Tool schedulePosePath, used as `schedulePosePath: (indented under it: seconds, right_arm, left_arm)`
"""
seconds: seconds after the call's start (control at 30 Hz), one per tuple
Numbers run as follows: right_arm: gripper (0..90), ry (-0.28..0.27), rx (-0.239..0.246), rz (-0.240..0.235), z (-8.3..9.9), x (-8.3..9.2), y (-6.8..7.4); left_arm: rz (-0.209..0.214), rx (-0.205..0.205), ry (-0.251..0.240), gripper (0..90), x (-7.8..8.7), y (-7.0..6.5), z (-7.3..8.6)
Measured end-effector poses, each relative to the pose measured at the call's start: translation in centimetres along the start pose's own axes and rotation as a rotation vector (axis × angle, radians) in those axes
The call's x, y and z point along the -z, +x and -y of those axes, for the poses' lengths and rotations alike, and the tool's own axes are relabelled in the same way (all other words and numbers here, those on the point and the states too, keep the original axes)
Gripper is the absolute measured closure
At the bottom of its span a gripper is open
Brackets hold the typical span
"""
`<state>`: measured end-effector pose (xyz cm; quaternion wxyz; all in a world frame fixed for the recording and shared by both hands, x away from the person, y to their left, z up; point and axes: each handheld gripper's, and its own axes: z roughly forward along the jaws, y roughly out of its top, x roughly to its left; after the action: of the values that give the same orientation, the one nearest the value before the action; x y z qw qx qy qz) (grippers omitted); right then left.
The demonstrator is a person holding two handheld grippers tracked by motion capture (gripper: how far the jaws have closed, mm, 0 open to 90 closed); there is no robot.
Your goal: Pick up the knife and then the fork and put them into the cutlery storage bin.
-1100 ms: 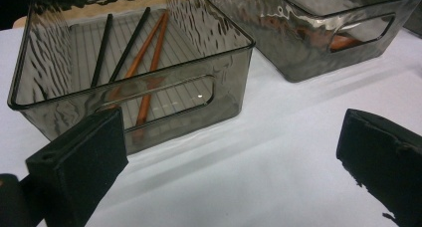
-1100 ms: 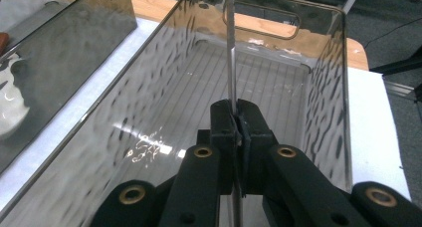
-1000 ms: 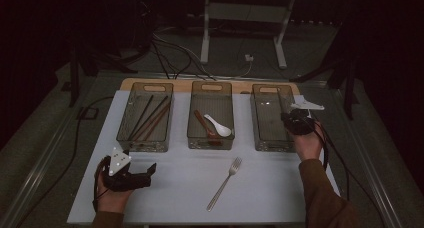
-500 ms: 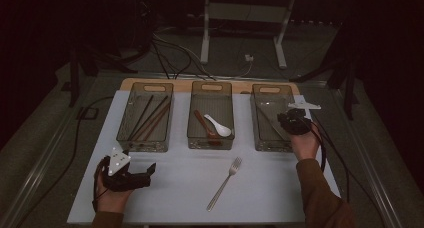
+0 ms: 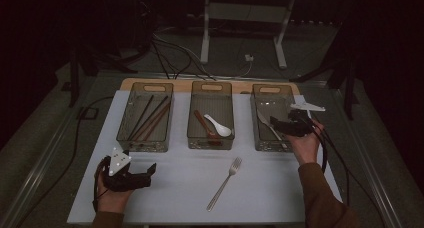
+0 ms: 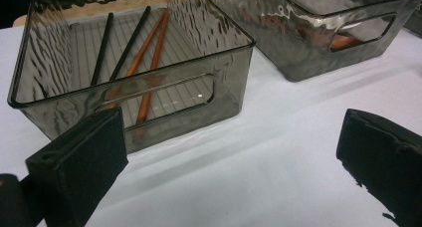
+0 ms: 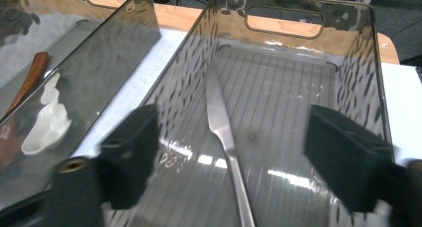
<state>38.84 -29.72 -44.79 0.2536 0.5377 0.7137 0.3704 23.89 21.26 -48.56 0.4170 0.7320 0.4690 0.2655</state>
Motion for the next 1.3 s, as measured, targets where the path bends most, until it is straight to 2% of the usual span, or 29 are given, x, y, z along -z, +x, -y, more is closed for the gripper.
schedulePosePath:
  seconds: [0.3,0.47,0.67,0.9,1.1,1.3]
  right_arm:
    - [3.9,0.033,0.039,-0.045,0.5,1.1,1.2]
    - [3.0,0.034,0.088,-0.092,1.1,2.0,2.7]
    - [3.3,0.019,0.124,-0.134,1.7,3.2,4.4]
    - [3.8,0.023,0.187,-0.204,2.9,4.4,7.1]
    - [5.9,0.049,0.216,-0.251,4.5,4.3,9.3]
    - [5.8,0.081,0.224,-0.283,5.3,3.4,10.4]
  left_arm:
    - [0.003,-0.003,0.003,0.7,-0.1,-0.2,0.0]
    - [0.004,-0.005,0.004,0.7,-0.1,-0.3,0.0]
    - [0.010,-0.011,0.006,0.7,-0.2,-0.5,-0.1]
    - [0.020,-0.018,0.002,0.7,-0.3,-0.9,-0.2]
    - [0.020,-0.017,0.002,0.7,-0.3,-1.0,-0.2]
    - [0.021,-0.017,0.004,0.7,-0.4,-0.9,-0.1]
